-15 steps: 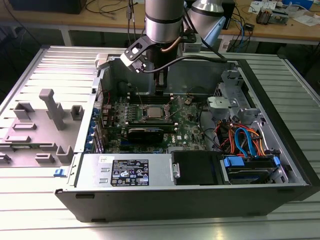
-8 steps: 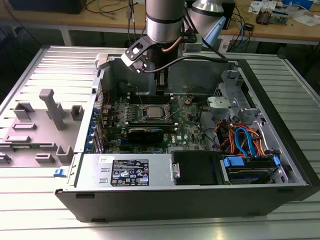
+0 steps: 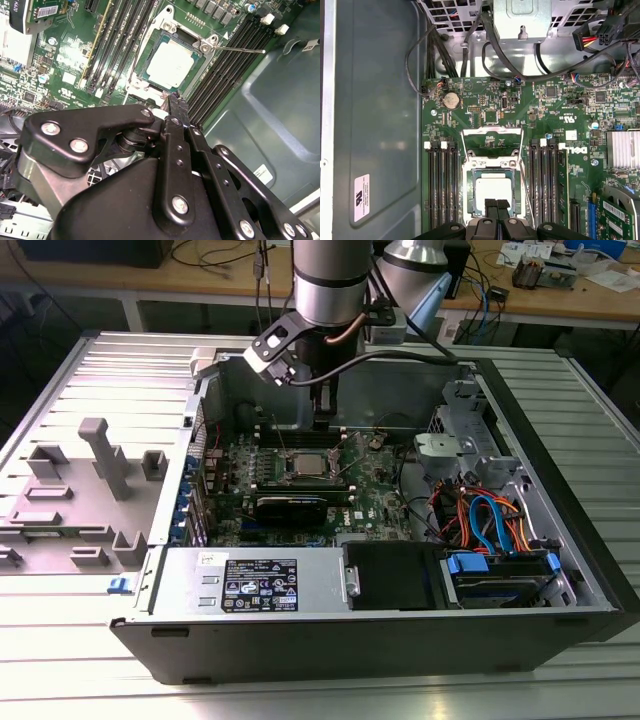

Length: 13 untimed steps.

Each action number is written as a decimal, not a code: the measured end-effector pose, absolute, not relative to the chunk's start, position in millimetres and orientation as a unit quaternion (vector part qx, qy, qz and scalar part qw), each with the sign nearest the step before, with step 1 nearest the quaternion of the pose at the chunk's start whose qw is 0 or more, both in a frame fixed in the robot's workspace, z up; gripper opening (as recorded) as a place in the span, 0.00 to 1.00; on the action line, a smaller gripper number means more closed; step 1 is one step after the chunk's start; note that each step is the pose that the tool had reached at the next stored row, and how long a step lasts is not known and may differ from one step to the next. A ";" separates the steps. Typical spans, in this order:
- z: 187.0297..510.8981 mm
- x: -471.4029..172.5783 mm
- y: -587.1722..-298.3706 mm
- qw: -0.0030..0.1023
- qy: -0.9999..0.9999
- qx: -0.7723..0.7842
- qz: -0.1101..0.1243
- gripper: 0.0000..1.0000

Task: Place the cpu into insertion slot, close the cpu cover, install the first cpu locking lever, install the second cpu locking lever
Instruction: 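Close the cpu cover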

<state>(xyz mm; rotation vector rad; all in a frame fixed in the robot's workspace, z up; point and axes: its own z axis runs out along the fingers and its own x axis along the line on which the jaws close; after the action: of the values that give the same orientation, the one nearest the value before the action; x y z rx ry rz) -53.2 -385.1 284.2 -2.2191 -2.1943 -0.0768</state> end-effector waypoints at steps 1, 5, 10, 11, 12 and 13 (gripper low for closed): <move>284.2 -52.3 -385.1 0.010 -0.703 -0.711 -0.025 0.11; 284.3 -52.0 -385.1 0.010 -0.703 -0.711 -0.025 0.11; 284.3 -51.9 -385.1 0.010 -0.703 -0.711 -0.025 0.11; 284.3 -51.9 -385.1 0.010 -0.703 -0.711 -0.025 0.11; 284.3 -51.9 -385.1 0.010 -0.703 -0.711 -0.025 0.11; 284.2 -51.4 -385.0 0.010 -0.703 -0.711 -0.025 0.11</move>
<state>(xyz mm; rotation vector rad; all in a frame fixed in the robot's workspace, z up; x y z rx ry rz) -51.4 -385.0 284.2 -2.2189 -2.1946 -0.0770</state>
